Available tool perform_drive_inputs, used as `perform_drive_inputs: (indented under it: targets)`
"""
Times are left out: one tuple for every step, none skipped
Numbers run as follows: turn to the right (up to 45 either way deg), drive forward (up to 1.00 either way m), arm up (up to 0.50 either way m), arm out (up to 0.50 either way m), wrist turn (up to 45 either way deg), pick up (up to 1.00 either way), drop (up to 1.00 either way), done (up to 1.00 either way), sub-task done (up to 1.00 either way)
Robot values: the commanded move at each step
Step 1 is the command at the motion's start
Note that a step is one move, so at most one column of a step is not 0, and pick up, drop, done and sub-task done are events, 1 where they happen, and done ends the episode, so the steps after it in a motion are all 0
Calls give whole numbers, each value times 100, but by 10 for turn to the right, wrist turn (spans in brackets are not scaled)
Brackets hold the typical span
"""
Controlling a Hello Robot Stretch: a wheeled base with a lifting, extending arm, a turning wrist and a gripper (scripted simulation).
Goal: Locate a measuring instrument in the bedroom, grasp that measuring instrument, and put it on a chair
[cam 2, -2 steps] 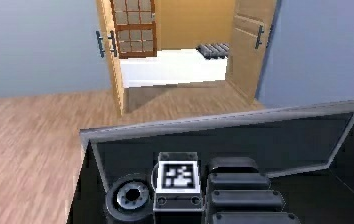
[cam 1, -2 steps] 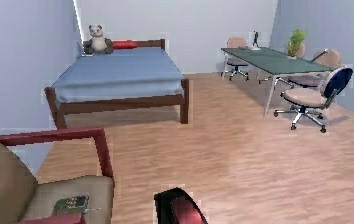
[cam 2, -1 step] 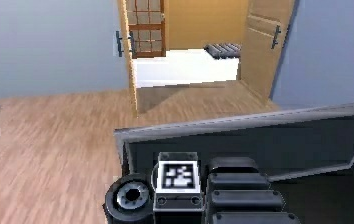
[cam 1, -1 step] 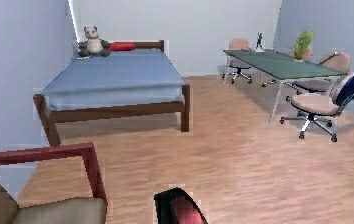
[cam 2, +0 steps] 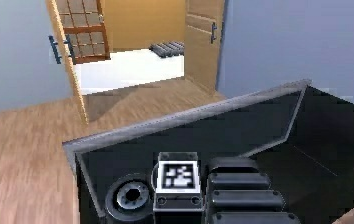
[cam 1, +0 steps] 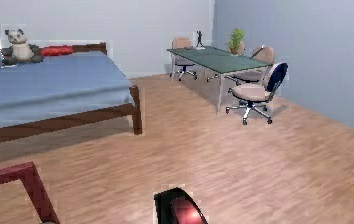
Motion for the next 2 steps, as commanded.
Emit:
perform_drive_inputs:
  targets:
    - [0, 30, 0, 0, 0, 0, 0, 0, 0]
    - [30, 0, 0, 0, 0, 0, 0, 0, 0]
